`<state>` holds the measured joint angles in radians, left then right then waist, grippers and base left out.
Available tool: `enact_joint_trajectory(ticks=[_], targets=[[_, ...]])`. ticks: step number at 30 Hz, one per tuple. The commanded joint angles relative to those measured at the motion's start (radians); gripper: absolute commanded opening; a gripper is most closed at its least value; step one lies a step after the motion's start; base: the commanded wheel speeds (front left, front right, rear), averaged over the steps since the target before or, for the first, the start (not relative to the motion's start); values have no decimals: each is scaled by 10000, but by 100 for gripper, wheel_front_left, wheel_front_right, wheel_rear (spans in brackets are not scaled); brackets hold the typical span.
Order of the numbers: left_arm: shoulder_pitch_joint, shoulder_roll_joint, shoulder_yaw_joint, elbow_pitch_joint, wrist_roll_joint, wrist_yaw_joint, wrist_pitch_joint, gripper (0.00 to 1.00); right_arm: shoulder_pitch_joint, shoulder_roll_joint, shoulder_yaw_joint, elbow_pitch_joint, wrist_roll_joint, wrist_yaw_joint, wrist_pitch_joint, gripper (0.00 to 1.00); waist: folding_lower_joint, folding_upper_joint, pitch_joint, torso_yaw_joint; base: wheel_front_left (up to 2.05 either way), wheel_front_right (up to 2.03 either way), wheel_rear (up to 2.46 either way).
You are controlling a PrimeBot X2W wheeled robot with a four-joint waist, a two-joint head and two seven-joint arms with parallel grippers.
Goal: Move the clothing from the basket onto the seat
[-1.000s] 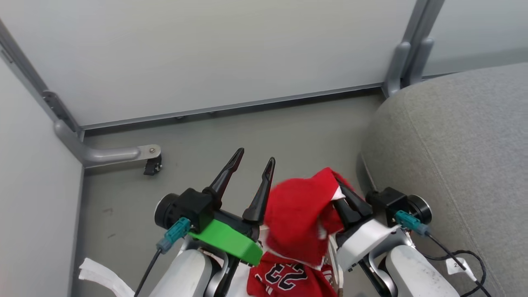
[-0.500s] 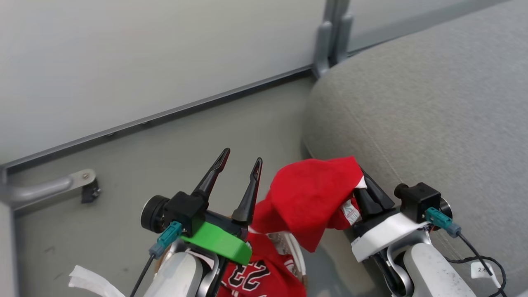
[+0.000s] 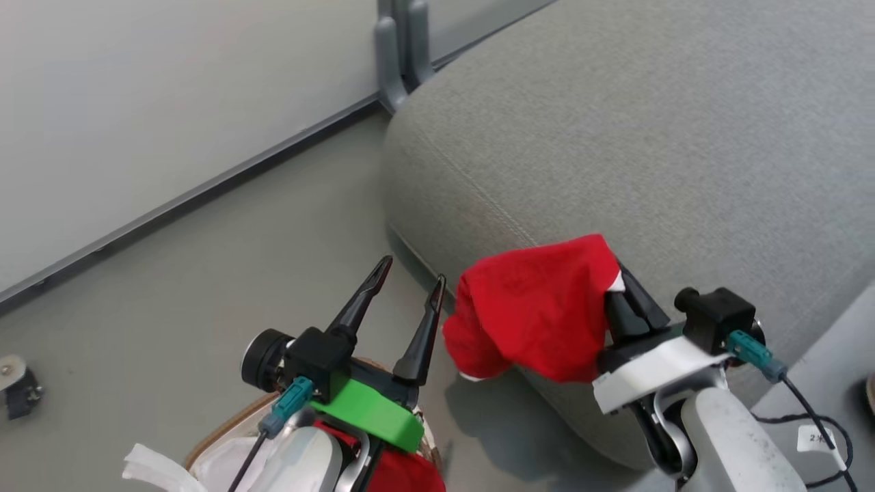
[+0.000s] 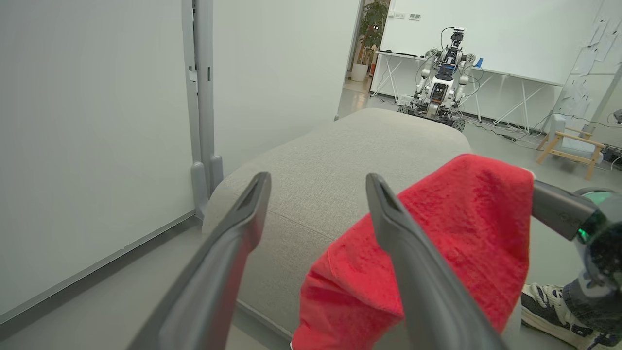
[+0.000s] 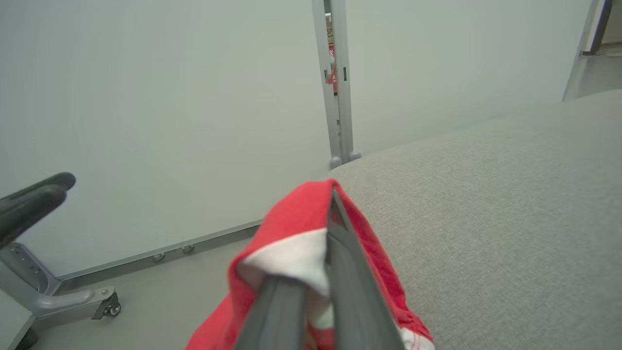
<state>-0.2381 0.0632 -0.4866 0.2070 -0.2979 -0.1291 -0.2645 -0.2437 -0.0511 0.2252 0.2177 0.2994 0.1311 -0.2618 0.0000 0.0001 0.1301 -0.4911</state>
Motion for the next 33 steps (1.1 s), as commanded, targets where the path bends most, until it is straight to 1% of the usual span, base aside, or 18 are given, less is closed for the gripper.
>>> enact_joint_trajectory(ticks=[1, 3, 9, 15, 18, 22, 24, 27, 30, 33], targets=[[-186, 158, -46, 7, 39, -28, 3, 100, -330, -7, -80, -126, -169, -7, -48, 0, 0, -1, 436, -445, 0, 0, 0], [-271, 227, -173, -8, 35, -28, 3, 100, -622, -75, -144, -195, -318, -7, -46, 0, 0, -1, 584, -476, 0, 0, 0], [-580, 534, -365, -242, 160, -28, 3, 100, -2452, -987, -124, -249, -598, -7, -46, 0, 0, -1, 1272, -505, 0, 0, 0], [-1096, 922, -654, -516, 261, -28, 3, 100, -4899, -2207, -640, 133, -823, -7, -48, 0, 0, -1, 2383, -5, 0, 0, 0], [-1387, 1112, -833, -554, 250, -28, 3, 100, -6125, -2873, -914, 589, -1112, -8, -46, 0, 0, -1, 2966, 307, 0, 0, 0], [-1741, 1378, -1048, -582, 112, -28, 3, 100, -7459, -3387, -1439, 1254, -1433, -8, -46, 0, 0, -1, 3673, 760, 0, 0, 0], [-1897, 1450, -1009, -644, 95, -28, 1, 100, -7962, -3650, -1718, 1689, -1748, -8, -46, 0, 0, -1, 3997, 983, 0, 0, 0], [-2022, 1584, -1069, -706, 101, -29, 3, 100, -8518, -3777, -2306, 2309, -2238, -8, -45, 0, 0, -1, 4368, 1297, 0, 0, 0], [-2122, 1681, -1058, -797, 136, -28, 3, 100, -8638, -3581, -3070, 2775, -2887, -8, -36, 0, 0, -1, 4671, 1572, 0, 0, 0], [-2227, 1659, -1087, -878, 172, -28, 3, 100, -8577, -3477, -3896, 3261, -3348, -10, -37, 0, 0, -1, 4902, 1817, 0, 0, 0]])
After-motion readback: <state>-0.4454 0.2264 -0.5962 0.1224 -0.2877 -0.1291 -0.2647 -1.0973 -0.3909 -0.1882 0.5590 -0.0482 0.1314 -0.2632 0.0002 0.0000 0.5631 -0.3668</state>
